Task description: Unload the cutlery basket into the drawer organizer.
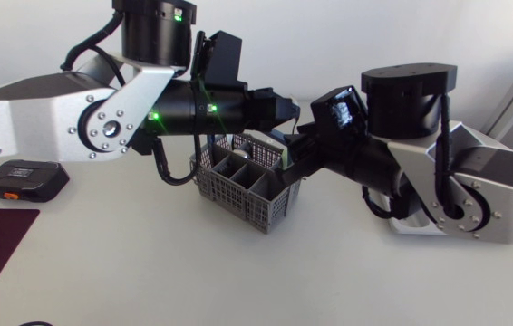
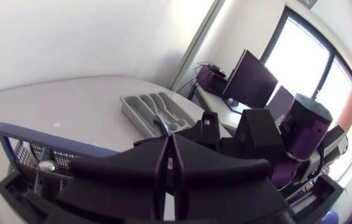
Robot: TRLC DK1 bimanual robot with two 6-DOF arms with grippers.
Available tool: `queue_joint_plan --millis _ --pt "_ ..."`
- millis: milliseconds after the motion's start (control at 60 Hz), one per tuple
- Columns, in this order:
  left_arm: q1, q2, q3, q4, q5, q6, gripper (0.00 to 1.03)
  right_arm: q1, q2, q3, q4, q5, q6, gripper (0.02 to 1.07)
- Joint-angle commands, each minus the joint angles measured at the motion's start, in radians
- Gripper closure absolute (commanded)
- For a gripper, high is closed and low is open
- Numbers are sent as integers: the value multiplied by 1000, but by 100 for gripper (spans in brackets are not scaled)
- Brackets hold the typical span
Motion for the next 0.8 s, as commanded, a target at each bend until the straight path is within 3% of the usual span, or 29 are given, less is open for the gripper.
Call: queue_joint_plan --millis 0,133,533,783 --pt "10 -23 15 12 -3 -41 100 2 24 4 20 29 1 93" --pt "13 -23 11 21 -5 -48 99 0 43 1 23 42 5 97" --pt "13 -41 3 29 -11 -43 65 -4 35 -17 29 39 -18 101" --pt "48 -66 1 24 -9 -32 63 -7 -29 -43 -28 -24 -45 101"
